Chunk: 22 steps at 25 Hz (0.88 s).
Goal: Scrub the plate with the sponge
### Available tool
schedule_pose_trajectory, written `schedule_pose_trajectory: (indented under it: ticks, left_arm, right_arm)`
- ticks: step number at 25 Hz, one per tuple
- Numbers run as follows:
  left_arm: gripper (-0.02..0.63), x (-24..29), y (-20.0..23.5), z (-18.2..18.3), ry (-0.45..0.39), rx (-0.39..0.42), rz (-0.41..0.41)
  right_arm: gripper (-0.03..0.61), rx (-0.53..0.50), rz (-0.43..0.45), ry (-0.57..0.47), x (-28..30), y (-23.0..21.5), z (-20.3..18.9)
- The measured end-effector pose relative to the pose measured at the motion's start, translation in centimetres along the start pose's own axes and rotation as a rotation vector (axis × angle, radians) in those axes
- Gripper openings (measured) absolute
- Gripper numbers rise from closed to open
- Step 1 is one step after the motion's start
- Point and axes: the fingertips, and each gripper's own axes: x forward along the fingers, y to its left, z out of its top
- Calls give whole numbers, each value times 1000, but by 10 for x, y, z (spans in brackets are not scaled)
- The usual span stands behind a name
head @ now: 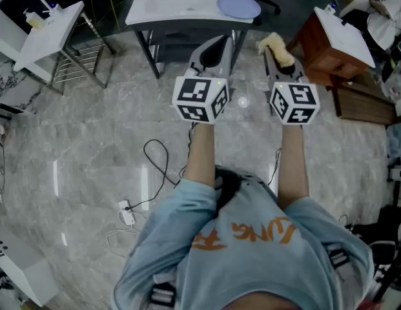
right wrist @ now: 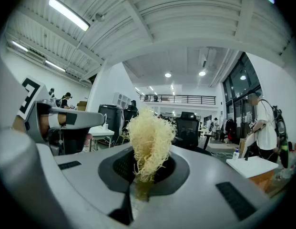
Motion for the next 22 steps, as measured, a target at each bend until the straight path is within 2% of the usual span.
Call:
schedule_pose_trajectory:
  ticks: [3, 7, 11, 22]
  left_arm:
    - [2, -4, 7, 1, 15, -12, -19]
    - [2, -2, 17, 12, -8, -59, -51]
    - [2, 3, 28, 14, 6, -39, -60]
    - [2, 19, 63, 9, 14, -65, -34]
  right_arm:
    - [28, -13, 7, 8, 5, 12, 0]
    - [28, -11, 3, 20, 24, 22, 6]
    - [29, 1, -36, 15, 34, 19, 10]
    - [32, 14, -149, 26, 39, -32, 9]
